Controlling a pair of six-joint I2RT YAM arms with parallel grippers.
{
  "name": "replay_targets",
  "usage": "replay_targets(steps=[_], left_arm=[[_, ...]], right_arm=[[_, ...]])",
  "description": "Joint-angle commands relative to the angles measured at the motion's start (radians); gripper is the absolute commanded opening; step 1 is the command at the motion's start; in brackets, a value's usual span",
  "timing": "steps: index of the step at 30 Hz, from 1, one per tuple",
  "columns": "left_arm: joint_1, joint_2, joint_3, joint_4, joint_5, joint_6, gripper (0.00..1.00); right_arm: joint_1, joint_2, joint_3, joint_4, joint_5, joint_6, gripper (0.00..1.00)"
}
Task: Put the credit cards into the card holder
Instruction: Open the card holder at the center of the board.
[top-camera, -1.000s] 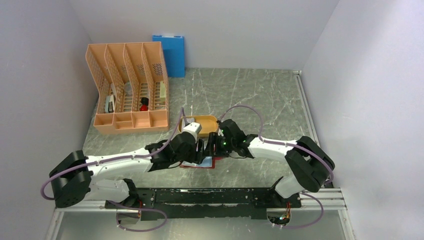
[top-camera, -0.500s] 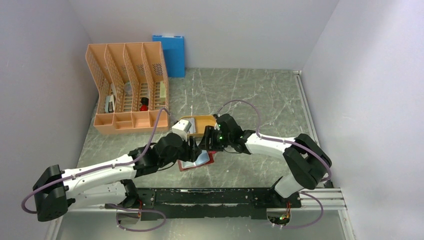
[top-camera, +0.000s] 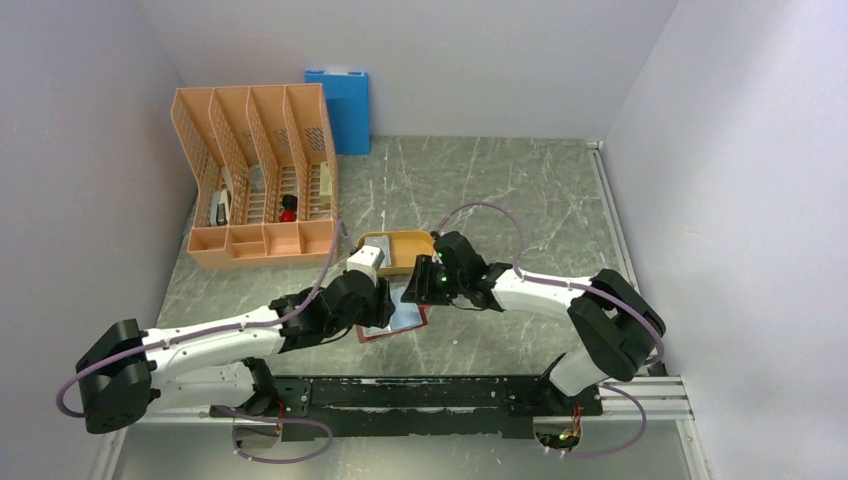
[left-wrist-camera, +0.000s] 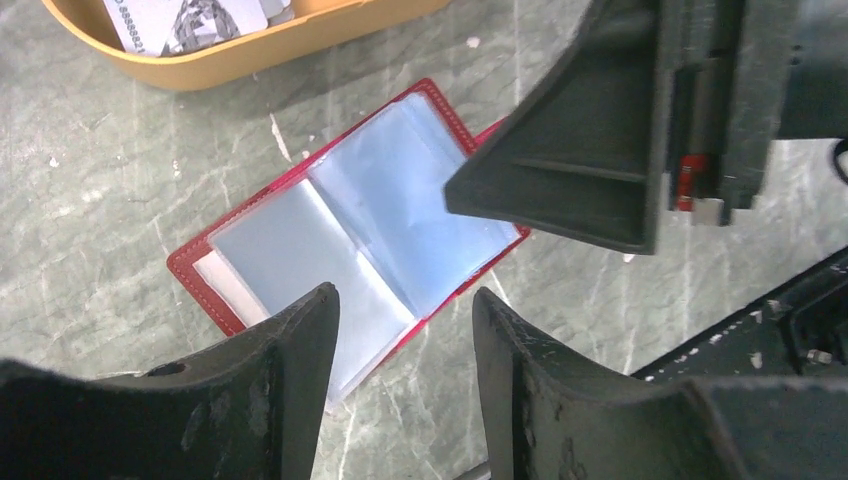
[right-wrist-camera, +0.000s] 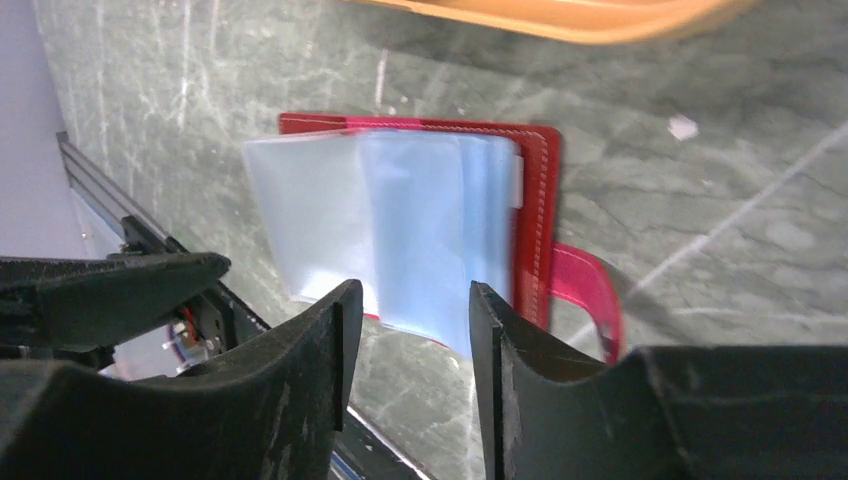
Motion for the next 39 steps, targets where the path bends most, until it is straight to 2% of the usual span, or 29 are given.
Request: replay_targets(steps=[1,6,9,18,39], left_arm=[[-0.001,0.052,0.000,0.026,-0.036,-0.008,0.56],[0.007,0.144,0.017,0.053,-0.043,-0.010,0.51],[0.011,0.192,0.021,0.060,-0.052,-0.014,0.49],[0.033,0.277,0.016,0.050,-0.060,-0.045,0.41],[0.055,0.299,-0.026,0.104,-0.023,-0.041,0.30]], right_arm=[[0.005,-0.043,-0.047,-0.026,0.070,0.009,0.45],[-0.003,-0.033,-0.075,-0.026,0.081,0.000,0.34],[-0.007,-0.025,-0.081,-0.026,0.082,-0.003,0.33],[-0.007,0.023,-0.059,-0.026,0.067,-0.039,0.34],[0.017,0.127,0.007,-0.061,0.034,-0.089,0.38]])
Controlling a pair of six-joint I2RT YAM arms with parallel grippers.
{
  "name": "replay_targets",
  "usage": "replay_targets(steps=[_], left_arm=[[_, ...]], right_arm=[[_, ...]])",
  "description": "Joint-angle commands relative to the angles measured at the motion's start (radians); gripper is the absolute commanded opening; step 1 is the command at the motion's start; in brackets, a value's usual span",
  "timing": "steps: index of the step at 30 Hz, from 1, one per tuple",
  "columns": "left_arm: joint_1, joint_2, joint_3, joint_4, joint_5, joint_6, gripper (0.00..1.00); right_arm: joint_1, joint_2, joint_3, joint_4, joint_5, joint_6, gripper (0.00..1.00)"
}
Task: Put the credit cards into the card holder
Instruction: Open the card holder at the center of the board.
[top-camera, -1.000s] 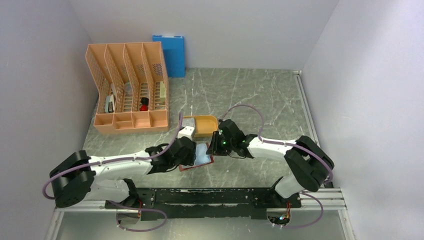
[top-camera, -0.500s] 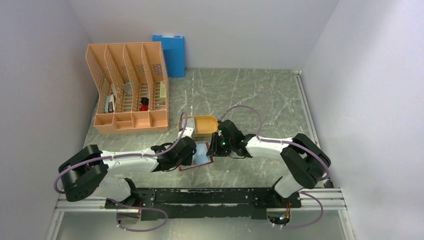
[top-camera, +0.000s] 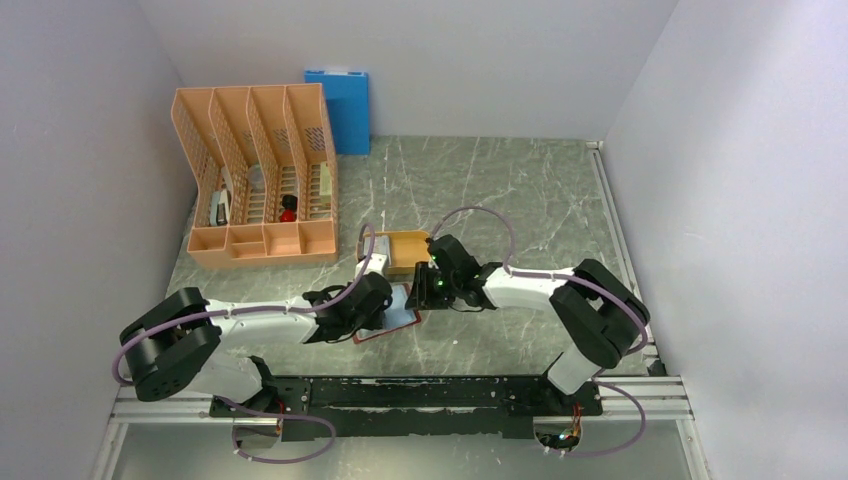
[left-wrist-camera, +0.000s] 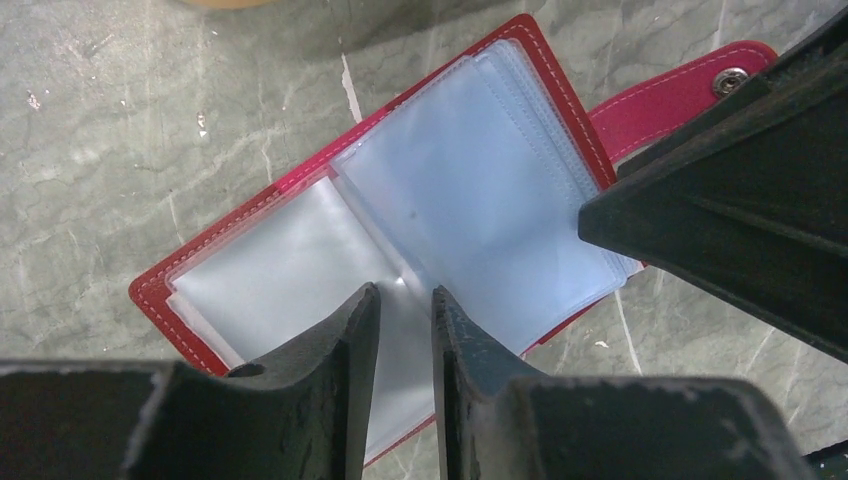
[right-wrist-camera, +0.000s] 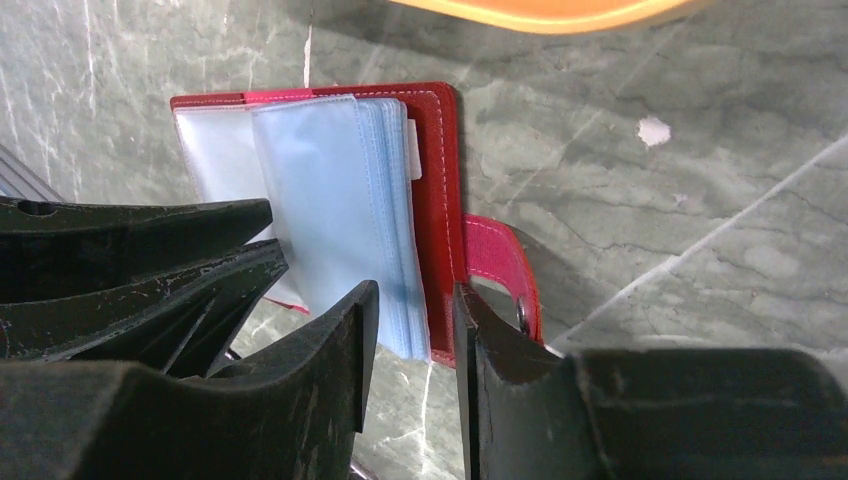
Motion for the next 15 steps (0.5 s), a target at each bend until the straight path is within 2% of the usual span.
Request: replay_targets(steps=[1,5,11,15], left_arm=[[0.007,0.007,-0.016,0.031,0.008,-0.003,0.30],[0.008,0.003,-0.018,0.028,0.006,-0.003,0.26],[0.007,-0.004,-0.014,0.074,0.037,0.025,0.15],[0.007,0.039,0.006,0.139,0.100,0.045,0.13]], right_arm=[[0.018,0.053,0.019,-0.053,0.020,-0.038,0.38],[0.024,0.050,0.020,-0.053,0.032,-0.035,0.37],[0.022,-0.026,-0.010,-0.071,0.054,-0.044,0.19],[0.022,-0.105,-0.080,-0.079,0.080,-0.024,0.15]])
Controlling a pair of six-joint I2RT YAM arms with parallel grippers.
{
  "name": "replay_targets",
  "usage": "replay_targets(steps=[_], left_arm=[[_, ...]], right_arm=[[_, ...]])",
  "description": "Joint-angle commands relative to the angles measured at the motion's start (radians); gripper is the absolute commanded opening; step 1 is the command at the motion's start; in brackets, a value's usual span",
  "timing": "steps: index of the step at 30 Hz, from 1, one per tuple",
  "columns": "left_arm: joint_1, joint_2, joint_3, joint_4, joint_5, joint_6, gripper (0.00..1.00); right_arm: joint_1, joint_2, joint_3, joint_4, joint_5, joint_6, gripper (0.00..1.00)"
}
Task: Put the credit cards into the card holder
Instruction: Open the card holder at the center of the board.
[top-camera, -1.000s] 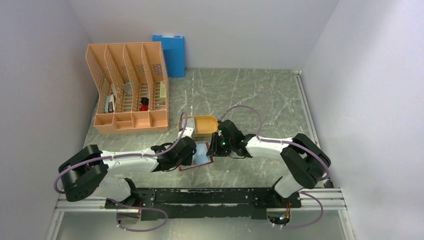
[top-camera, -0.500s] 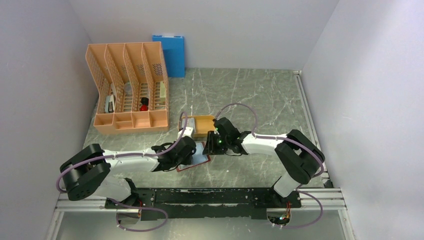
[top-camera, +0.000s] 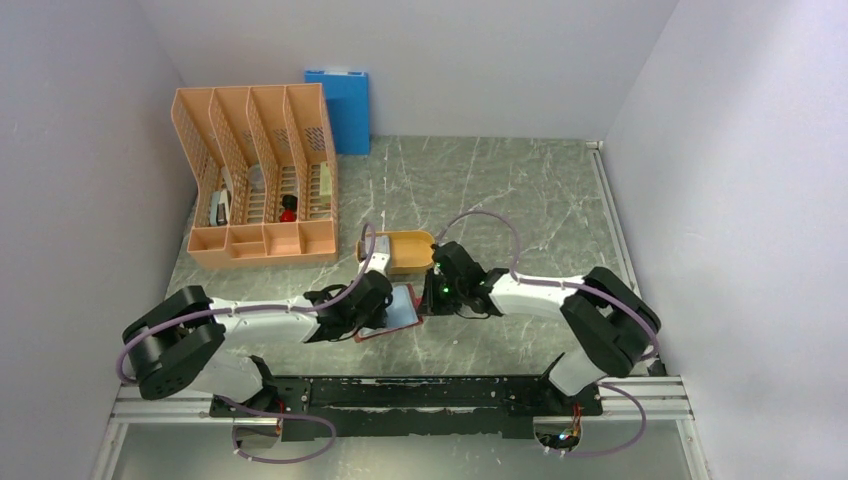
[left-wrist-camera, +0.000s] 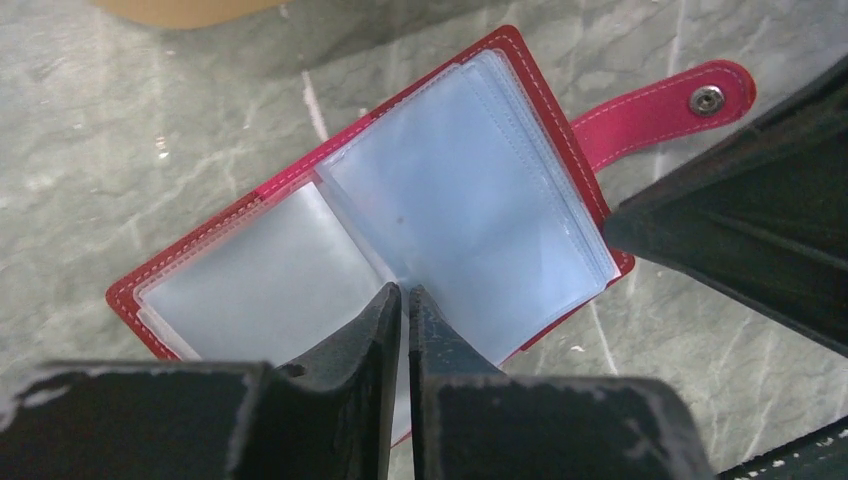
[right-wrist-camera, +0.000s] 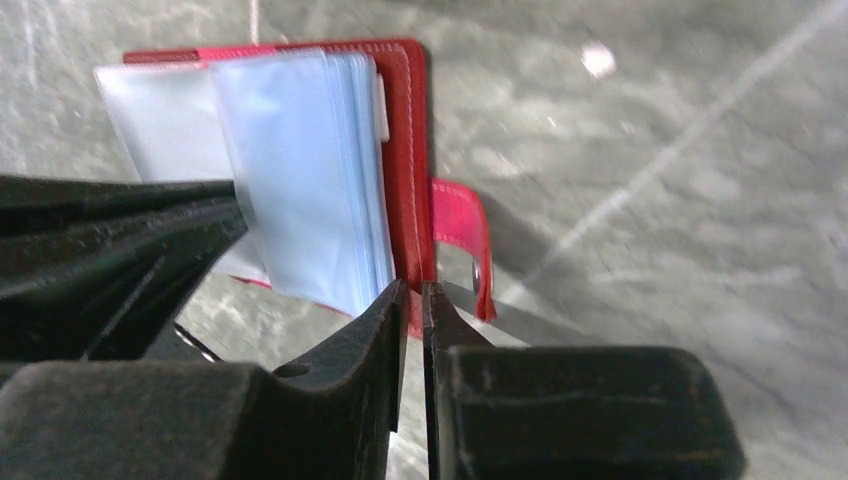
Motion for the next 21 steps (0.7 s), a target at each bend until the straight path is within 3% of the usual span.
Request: replay_targets(steps=[1,6,9,12,16,21], left_arm=[[0.003,0.042,0.021,0.107,0.082,0.030,0.12],[0.004,0.029,0.076,0.060,0.062,0.025,0.17],[0.005,-0.032,0.116,-0.027,0.026,0.022,0.29],[0.005,-0.123,0.145,-0.117,-0.028,0.009,0.45],[0.008,-0.272,0.163,-0.252,-0.138,-0.029,0.54],[0.010,-0.443,0.133,-0.380,-0.266,-0.095,0.56]], right_arm=[[0.007,-0.097,-0.074,-0.049,0.049,0.007,0.15],[0.004,-0.218,-0.062,-0.121,0.091,0.015,0.20],[0.002,-0.280,0.005,-0.175,0.134,-0.002,0.28],[-0.004,-0.280,0.101,-0.193,0.171,-0.029,0.43],[-0.008,-0.177,0.238,-0.167,0.183,-0.056,0.59],[-0.037,0.049,0.384,-0.123,0.149,-0.044,0.64]])
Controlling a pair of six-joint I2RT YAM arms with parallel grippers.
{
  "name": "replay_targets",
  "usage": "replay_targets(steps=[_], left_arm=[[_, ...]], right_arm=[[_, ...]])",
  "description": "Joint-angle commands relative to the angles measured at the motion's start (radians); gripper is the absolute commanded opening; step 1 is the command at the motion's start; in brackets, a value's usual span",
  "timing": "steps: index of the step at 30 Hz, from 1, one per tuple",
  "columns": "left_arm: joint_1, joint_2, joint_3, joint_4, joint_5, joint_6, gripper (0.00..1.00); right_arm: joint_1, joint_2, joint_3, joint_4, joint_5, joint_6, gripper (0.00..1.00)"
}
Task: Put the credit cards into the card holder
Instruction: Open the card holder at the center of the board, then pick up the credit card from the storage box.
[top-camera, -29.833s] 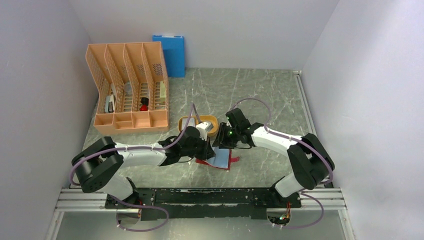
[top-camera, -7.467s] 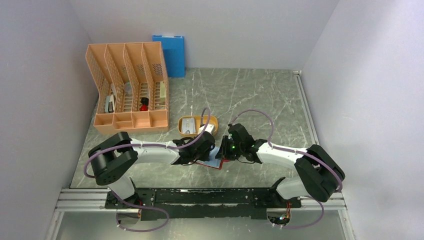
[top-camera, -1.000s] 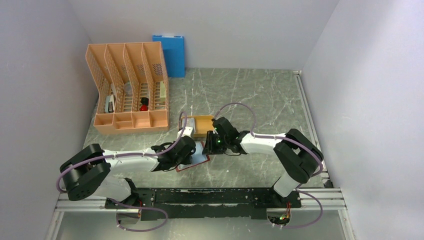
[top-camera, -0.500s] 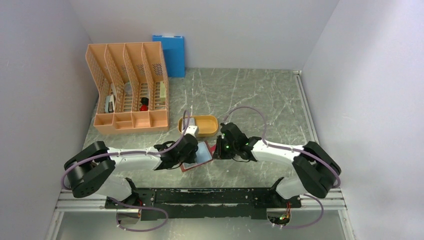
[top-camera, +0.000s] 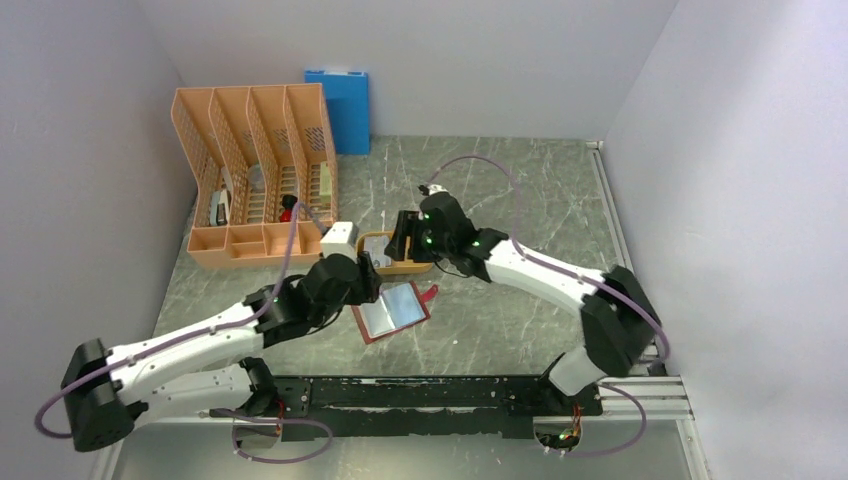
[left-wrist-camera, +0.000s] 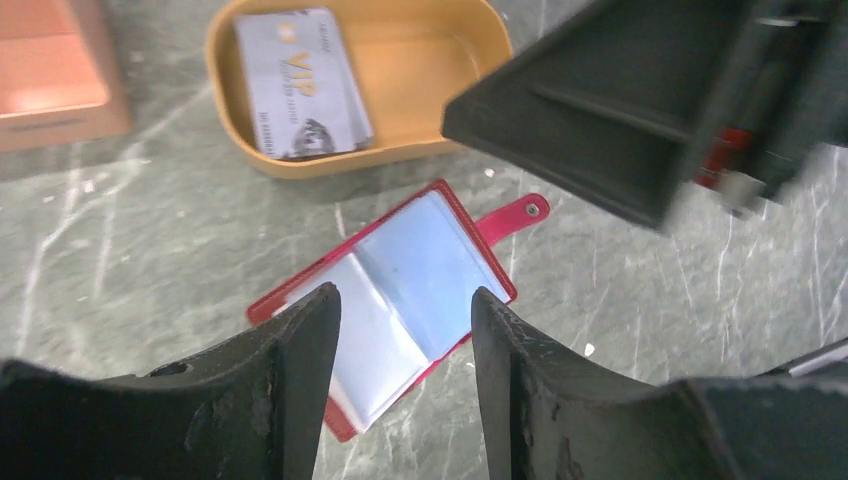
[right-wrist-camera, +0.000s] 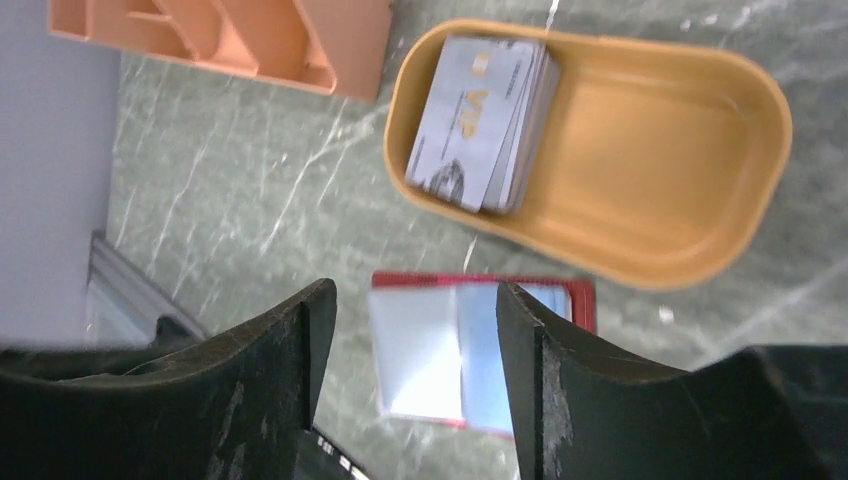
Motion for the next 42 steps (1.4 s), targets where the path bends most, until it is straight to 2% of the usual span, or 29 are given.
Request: replay_targets(steps=[1,4,7,16,30,37,42], left_arm=[[0.009,-0.120,-0.019,-0.172,-0.157,-0.066,0.56],[0.012,-0.201,-0.057,-0.190,-0.171,-0.071,0.57],[0.013,-0.247,-0.078,-0.192,-0.165,-0.068,0.58],[0.012,-0.270,-0.090,-0.203,-0.162,-0.064,0.58],[0.013,-0.249,-0.104,-0.189,-0.154,-0.072,0.57],[0.013,-0.252,-0.114,-0.180,-0.153,-0.071,0.57],[0.013,-0.239,-0.111,-0.178,-0.151,-0.071,0.56]], right_arm=[[-0.037,0.191,0.090,0.037,-0.017,0.000,0.65],[-0.067,0.285,0.136,0.092,-0.058,0.016,0.68],[-0.079,0.360,0.186,0.130,-0.096,0.019,0.77],[-0.083,0.507,0.307,0.074,-0.099,-0.021,0.78],[-0.082,0.570,0.325,-0.004,-0.047,-0.060,0.62],[-0.092,0.540,0.269,0.023,-0.054,-0.048,0.39],[-0.109,0.510,0.222,0.061,-0.085,-0.032,0.31]])
